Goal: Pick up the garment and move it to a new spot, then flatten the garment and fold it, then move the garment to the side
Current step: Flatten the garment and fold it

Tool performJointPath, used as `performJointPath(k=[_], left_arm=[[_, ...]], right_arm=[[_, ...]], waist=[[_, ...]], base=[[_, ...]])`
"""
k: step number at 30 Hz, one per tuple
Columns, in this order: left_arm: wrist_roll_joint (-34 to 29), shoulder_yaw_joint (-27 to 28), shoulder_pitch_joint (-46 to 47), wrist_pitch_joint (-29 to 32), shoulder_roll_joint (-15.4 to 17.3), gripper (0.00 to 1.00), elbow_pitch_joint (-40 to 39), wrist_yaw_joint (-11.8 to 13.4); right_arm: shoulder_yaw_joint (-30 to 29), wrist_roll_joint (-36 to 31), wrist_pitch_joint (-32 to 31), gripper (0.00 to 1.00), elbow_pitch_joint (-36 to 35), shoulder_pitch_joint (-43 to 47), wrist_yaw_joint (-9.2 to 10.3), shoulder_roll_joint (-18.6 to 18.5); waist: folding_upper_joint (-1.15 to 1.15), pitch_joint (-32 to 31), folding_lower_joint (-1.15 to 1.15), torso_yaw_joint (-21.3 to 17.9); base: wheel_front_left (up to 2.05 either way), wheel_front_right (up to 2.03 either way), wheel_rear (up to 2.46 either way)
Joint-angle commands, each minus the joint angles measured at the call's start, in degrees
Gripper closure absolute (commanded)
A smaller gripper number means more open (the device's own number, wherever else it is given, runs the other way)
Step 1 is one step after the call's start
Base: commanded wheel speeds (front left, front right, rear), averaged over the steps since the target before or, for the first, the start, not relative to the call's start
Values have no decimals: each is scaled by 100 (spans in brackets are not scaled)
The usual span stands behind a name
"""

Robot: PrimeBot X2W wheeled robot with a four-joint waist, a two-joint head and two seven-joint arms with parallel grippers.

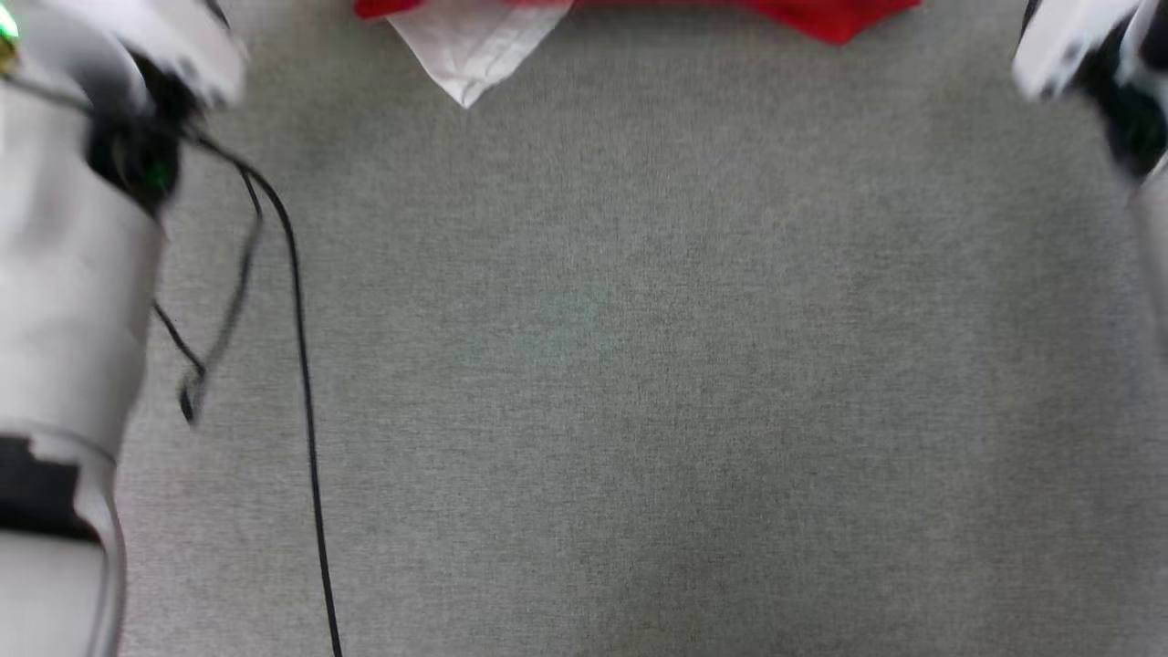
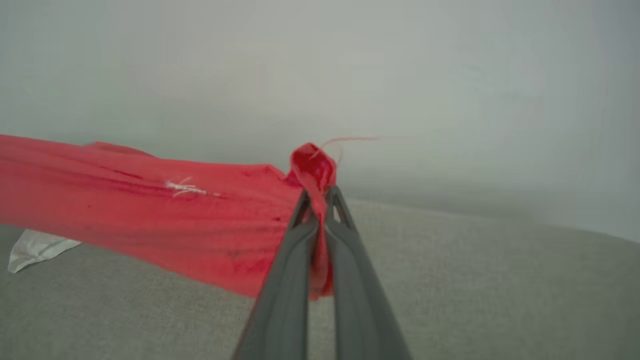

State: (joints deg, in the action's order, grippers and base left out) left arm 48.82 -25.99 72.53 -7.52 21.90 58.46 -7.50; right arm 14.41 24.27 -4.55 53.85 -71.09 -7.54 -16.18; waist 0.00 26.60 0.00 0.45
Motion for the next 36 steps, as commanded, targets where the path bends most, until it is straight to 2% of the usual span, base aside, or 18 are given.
performJointPath(k=[1,6,11,14,20,27,31,36], left_arm=[[-41,-126,-375,-29,103,100,-30,9],[267,-276,-1530,-140,43,100,-377,8],[440,-321,-2628,-263,164,100,-709,12],[527,-274,-3266,-336,275,100,-993,119],[692,-241,-4615,-261,557,100,-1902,565],[935,-193,-6194,46,912,100,-3442,1328],[1068,-132,-6925,241,1147,100,-4238,1742],[1218,-73,-7599,438,1408,100,-5112,2131]], right_arm=[[63,122,30,100,-30,345,10,-69],[344,456,-2,100,-310,1485,11,-322],[409,784,-38,100,-828,2706,12,-599],[324,934,-74,100,-1208,3473,13,-708],[-158,933,-209,100,-2000,5014,20,-842],[-1215,544,-736,100,-3187,6854,28,-457],[-1765,212,-1292,100,-4078,7717,28,-53],[-2281,-207,-2054,100,-5130,8533,25,510]], waist=[[0,-349,0,49],[0,-907,0,204],[0,-1415,0,317],[0,-1724,0,358],[0,-2245,0,425],[0,-2653,0,517],[0,-2731,0,538],[0,-2764,0,519]], base=[[0,0,0],[0,0,0],[0,0,0],[0,0,0],[0,0,0],[0,0,0],[0,0,0],[0,0,0]])
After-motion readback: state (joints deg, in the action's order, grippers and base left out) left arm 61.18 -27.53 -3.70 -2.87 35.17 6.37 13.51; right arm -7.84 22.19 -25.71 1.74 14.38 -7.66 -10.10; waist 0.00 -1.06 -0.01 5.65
